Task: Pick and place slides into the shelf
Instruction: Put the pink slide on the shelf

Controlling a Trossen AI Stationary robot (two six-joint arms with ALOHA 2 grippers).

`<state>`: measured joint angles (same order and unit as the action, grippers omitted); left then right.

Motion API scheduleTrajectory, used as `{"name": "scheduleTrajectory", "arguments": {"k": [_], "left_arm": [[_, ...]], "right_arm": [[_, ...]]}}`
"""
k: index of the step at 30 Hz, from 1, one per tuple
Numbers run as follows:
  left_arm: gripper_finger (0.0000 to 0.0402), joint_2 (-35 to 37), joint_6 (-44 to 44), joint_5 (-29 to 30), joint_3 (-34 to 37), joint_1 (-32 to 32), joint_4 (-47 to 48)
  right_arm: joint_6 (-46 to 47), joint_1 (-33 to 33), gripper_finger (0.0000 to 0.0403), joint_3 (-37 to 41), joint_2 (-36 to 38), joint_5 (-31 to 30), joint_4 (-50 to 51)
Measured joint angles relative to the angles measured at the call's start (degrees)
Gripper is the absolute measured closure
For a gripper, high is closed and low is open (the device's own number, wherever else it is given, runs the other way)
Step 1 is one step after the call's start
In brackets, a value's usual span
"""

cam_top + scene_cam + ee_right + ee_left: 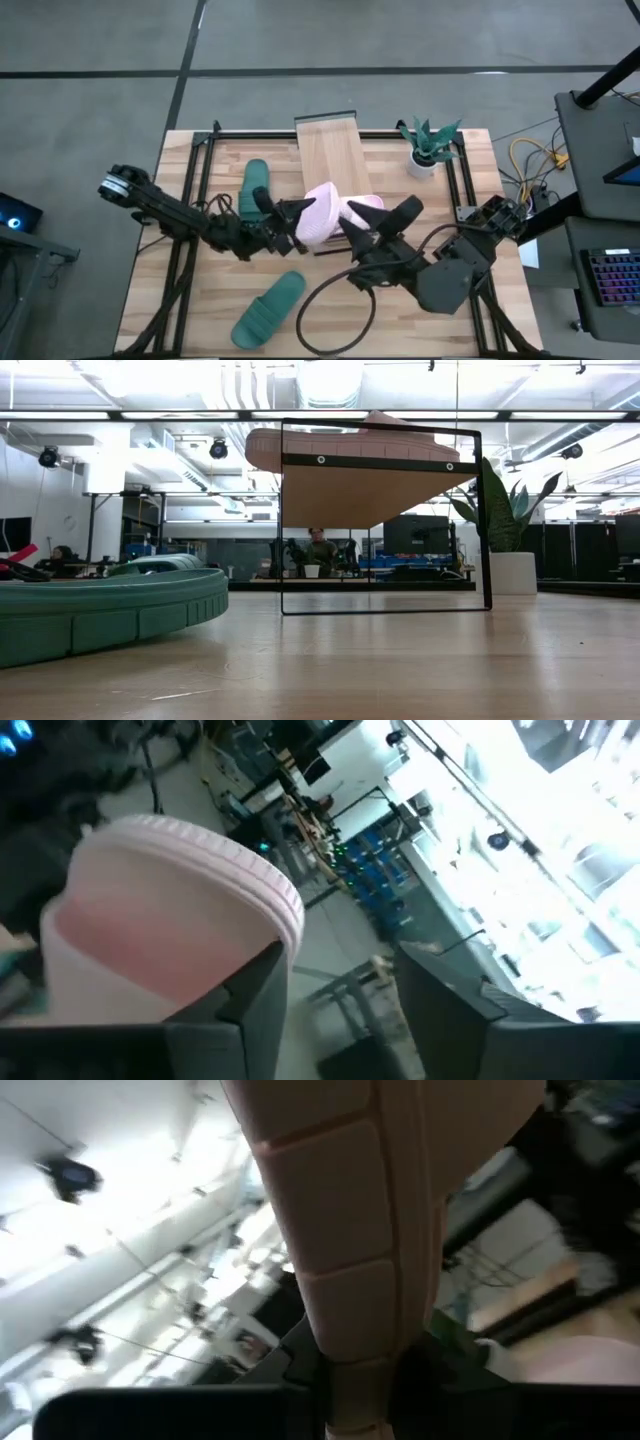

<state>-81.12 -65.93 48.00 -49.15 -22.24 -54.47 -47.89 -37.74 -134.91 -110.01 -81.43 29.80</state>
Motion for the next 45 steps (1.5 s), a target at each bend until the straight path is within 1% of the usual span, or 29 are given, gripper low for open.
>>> {"name": "scheduleTrajectory", "arguments": {"k": [3, 5, 7, 9, 12, 15, 17, 19, 23, 25, 26, 27, 29, 31, 33, 37, 39, 41, 45], "left_arm": [[0.0358, 5.1, 8.6, -2.4, 0.1, 0.0, 15.6], [0.0359, 8.6, 16.2, -6.0, 0.2, 0.0, 26.6], [0.0359, 13.2, 23.9, -10.5, 0.1, 0.0, 35.3], [0.0359, 17.5, 30.8, -14.1, 0.0, 0.0, 40.3], [0.0359, 22.4, 37.5, -16.5, 0.1, 0.1, 47.7], [0.0359, 26.5, 44.7, -20.2, -0.2, 0.2, 55.5], [0.0359, 29.0, 50.1, -23.3, -0.6, 0.2, 59.1], [0.0359, 31.0, 56.1, -27.7, -0.8, 0.4, 63.1], [0.0359, 32.8, 67.2, -38.5, -0.7, 0.9, 67.2], [0.0359, 32.9, 71.6, -41.3, -0.7, 0.8, 68.6], [0.0359, 32.7, 73.3, -42.8, -0.7, 0.8, 69.7], [0.0359, 32.4, 74.1, -44.6, -0.7, 0.8, 71.5], [0.0359, 31.3, 74.6, -48.5, -0.6, 0.9, 74.9], [0.0359, 30.0, 74.3, -50.0, -0.5, 0.8, 76.2], [0.0359, 29.0, 73.0, -50.5, -0.5, 0.8, 76.5], [0.0359, 27.2, 70.2, -50.7, -1.4, 1.0, 77.8], [0.0359, 26.7, 70.1, -50.8, -2.3, 1.2, 78.0], [0.0359, 26.6, 70.1, -50.8, -2.8, 1.2, 77.5], [0.0359, 26.9, 71.1, -51.0, -3.0, 1.2, 77.8]], "right_arm": [[-5.1, -0.1, 0.0222, 0.0, 0.8, -2.4, -1.1], [-7.9, -0.4, 0.0222, -0.2, 1.7, -3.5, -1.5], [-9.0, -0.9, 0.0225, -0.2, 2.4, -3.9, -2.0], [-9.2, -1.4, 0.0229, -0.2, 2.8, -3.8, -2.0], [-9.8, -2.8, 0.0233, -0.2, 3.4, -2.5, -1.9], [-11.5, -4.4, 0.0238, -0.2, 3.9, -1.0, -1.9], [-12.5, -5.4, 0.0242, -0.2, 3.9, 1.7, -1.2], [-13.0, -6.1, 0.0246, -0.1, 3.5, 6.3, 0.9], [-13.7, -6.5, 0.0253, 0.1, 3.4, 19.5, 10.2], [-13.7, -6.3, 0.0255, 0.3, 3.4, 25.9, 16.0], [-13.6, -6.0, 0.0255, 0.5, 3.3, 28.1, 18.4], [-13.0, -5.6, 0.0254, 0.8, 3.1, 29.4, 20.2], [-11.6, -4.6, 0.0248, 1.5, 2.4, 29.3, 22.2], [-11.2, -3.7, 0.0240, 2.5, 1.6, 29.0, 23.9], [-13.3, -2.7, 0.0229, 3.8, 0.5, 28.9, 24.6], [-23.3, -1.9, 0.0205, 5.4, -1.7, 28.6, 25.0], [-27.7, -1.6, 0.0195, 5.5, -2.5, 26.8, 24.7], [-28.6, -1.5, 0.0187, 5.5, -2.5, 24.8, 24.5], [-28.8, -1.5, 0.0177, 5.6, -2.5, 24.3, 24.4]]}}
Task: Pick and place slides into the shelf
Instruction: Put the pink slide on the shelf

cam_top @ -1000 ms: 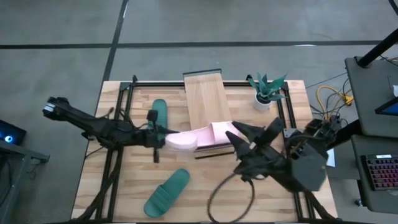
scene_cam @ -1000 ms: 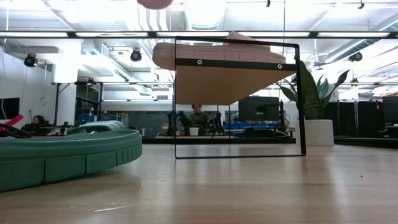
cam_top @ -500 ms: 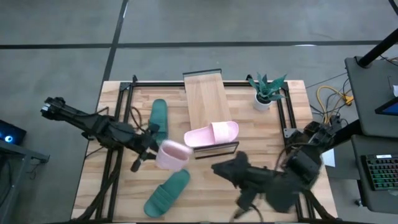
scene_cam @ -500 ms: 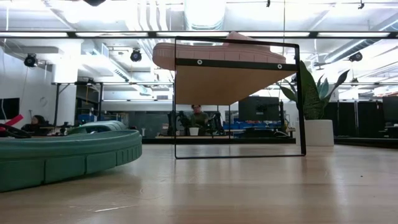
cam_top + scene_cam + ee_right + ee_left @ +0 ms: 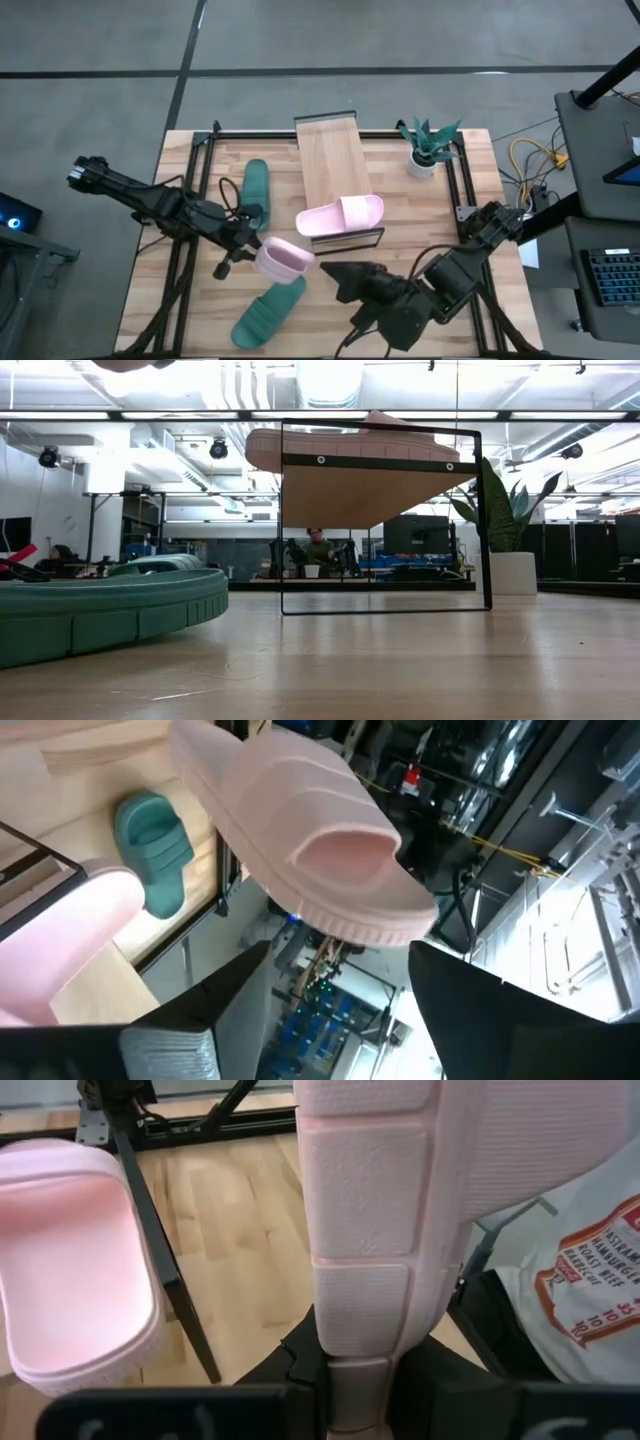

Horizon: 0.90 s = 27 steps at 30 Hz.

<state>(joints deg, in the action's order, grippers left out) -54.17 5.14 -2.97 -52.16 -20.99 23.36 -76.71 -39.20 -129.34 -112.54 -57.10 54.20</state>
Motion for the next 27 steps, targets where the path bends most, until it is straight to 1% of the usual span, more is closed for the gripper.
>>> {"name": "scheduleTrajectory", "arguments": {"k": [8, 12, 19, 22, 27], "left_arm": [[0.0359, -0.1, 0.5, -0.4, 0.0, 0.0, 0.0], [0.0359, -0.3, 0.8, -1.3, 0.0, 0.0, 0.0], [0.0359, -0.2, 5.1, -1.3, 0.0, 0.0, -0.3], [0.0359, -0.2, 6.3, -1.7, 0.0, 0.0, -0.4], [0.0359, -1.6, 6.7, -5.2, 0.0, 0.0, -4.1]], "right_arm": [[-0.3, 0.0, 0.0177, 0.9, 0.0, 0.9, -0.1], [-0.7, 0.3, 0.0177, 1.5, -0.1, 4.9, -0.9], [-8.4, 0.4, 0.0177, 3.3, -0.1, 5.0, -5.9], [-10.4, 0.7, 0.0177, 3.5, -0.1, 4.9, -6.4], [-10.9, 2.2, 0.0177, 3.6, -0.1, 4.4, -6.5]]}}
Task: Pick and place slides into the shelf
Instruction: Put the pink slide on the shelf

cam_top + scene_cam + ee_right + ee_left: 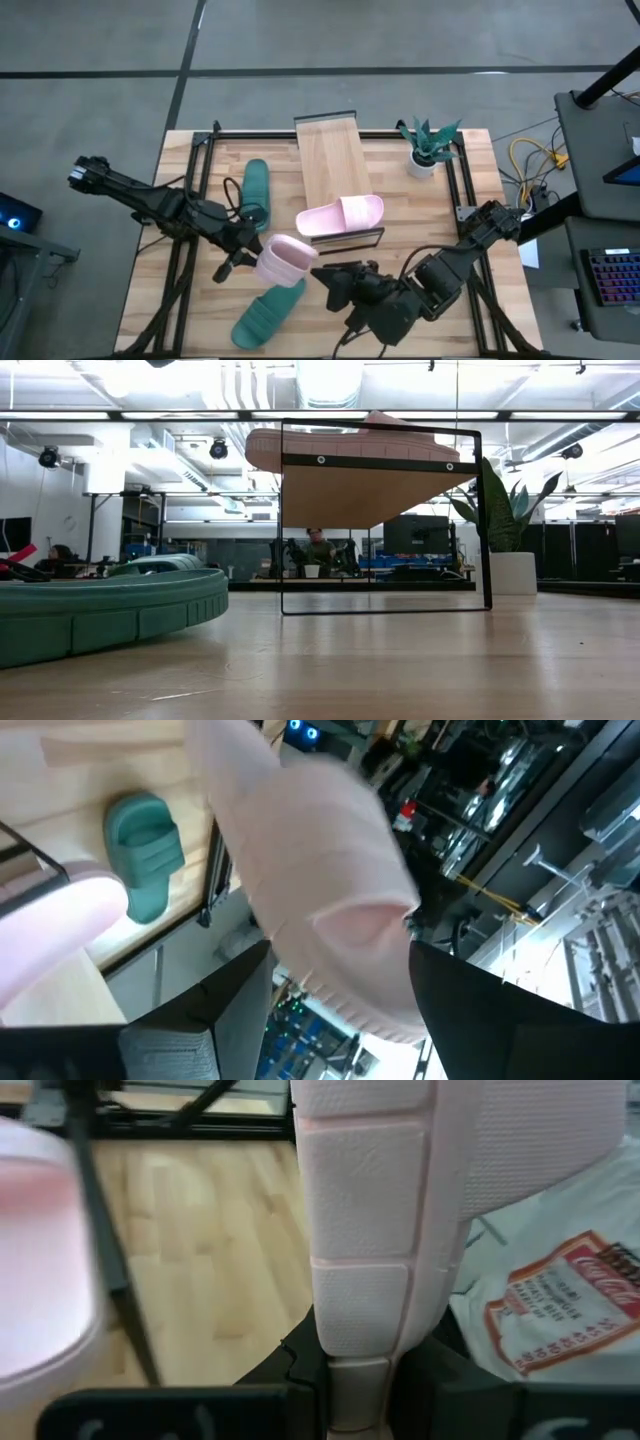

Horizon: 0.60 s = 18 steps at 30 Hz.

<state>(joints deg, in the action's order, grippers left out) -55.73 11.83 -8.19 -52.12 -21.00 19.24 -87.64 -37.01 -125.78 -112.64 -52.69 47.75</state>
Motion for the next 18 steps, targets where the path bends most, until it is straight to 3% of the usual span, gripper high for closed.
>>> {"name": "scheduleTrajectory", "arguments": {"k": [2, 10, 18], "left_arm": [[0.0360, -1.0, 0.1, -2.4, -0.1, 0.0, -0.9], [0.0360, -5.1, -0.1, -2.5, -0.4, 0.0, -2.2], [0.0360, -6.3, 0.0, -2.9, -1.5, -0.1, -2.1]], "right_arm": [[-1.6, 0.6, 0.0177, 0.1, 0.0, 0.0, 0.0], [-2.1, 2.1, 0.0180, 0.3, 0.0, 0.4, 0.1], [-1.9, 2.0, 0.0216, 0.9, 0.0, 0.5, -0.1]]}}
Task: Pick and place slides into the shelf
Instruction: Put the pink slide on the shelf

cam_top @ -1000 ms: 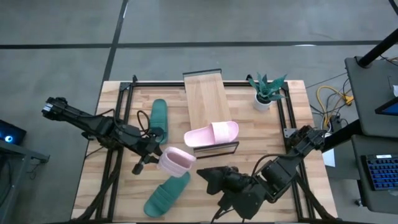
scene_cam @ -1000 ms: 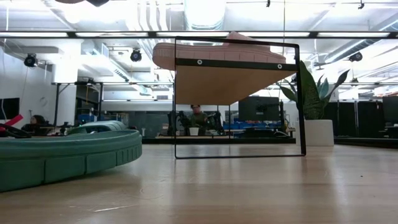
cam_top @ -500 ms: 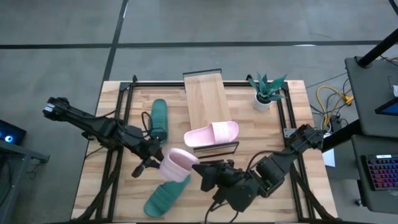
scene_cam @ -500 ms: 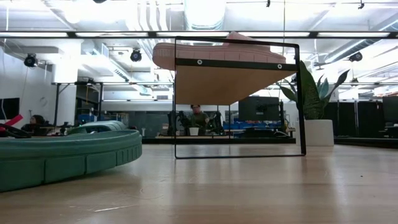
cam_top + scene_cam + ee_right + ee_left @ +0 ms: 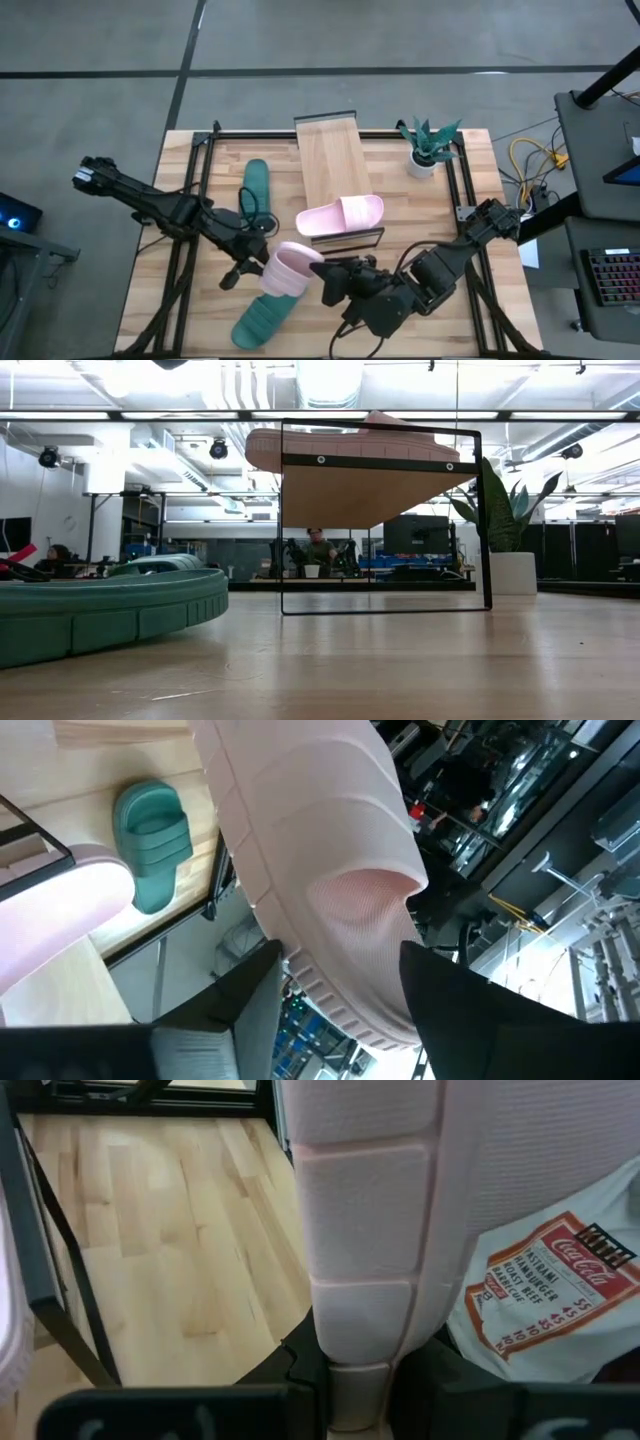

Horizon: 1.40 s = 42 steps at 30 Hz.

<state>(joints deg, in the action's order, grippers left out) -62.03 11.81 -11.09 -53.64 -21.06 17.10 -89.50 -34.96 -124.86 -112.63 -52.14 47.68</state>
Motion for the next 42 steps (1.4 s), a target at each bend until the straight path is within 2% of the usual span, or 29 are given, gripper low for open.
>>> {"name": "scheduleTrajectory", "arguments": {"k": [3, 8, 10, 16, 20, 22, 25, 30, 37, 42], "left_arm": [[0.0360, -0.4, -0.1, -0.2, -0.5, 0.0, 0.3], [0.0352, -0.3, -0.1, -0.4, -0.8, 0.0, 0.0], [0.0340, -0.3, -0.1, -0.1, -0.8, 0.0, -0.1], [0.0297, -0.6, -2.5, 0.3, -0.8, 0.0, -0.5], [0.0280, -0.6, -5.3, 0.5, -0.8, 0.0, -0.6], [0.0274, -0.6, -6.8, 0.7, -0.8, 0.0, -0.6], [0.0263, -0.4, -12.1, -1.0, -0.7, 0.1, -0.9], [0.0223, -0.5, -19.3, -2.1, -0.7, 0.2, -1.2], [0.0145, 1.6, -25.3, 4.4, -1.2, 0.2, 0.8], [0.0128, 6.0, -29.7, 12.3, -1.6, 0.2, 0.7]], "right_arm": [[1.9, 0.0, 0.0252, 0.5, 0.1, -0.2, -0.1], [6.2, 0.0, 0.0360, 1.7, 0.1, -3.8, -0.1], [7.7, 0.0, 0.0379, 1.9, 0.1, -5.3, -0.5], [10.1, 0.2, 0.0388, 1.8, 0.1, -7.0, -1.6], [10.4, 0.2, 0.0390, 1.8, 0.0, -7.3, -1.9], [10.6, 0.2, 0.0390, 1.8, -0.1, -9.2, -1.8], [12.8, 0.2, 0.0391, 1.8, -0.1, -12.1, -1.4], [17.4, 0.2, 0.0391, 1.9, 1.1, -12.6, 3.5], [29.8, 0.3, 0.0392, 1.8, 3.0, -14.6, 15.4], [40.3, 0.3, 0.0392, 1.8, 4.4, -15.0, 21.3]]}}
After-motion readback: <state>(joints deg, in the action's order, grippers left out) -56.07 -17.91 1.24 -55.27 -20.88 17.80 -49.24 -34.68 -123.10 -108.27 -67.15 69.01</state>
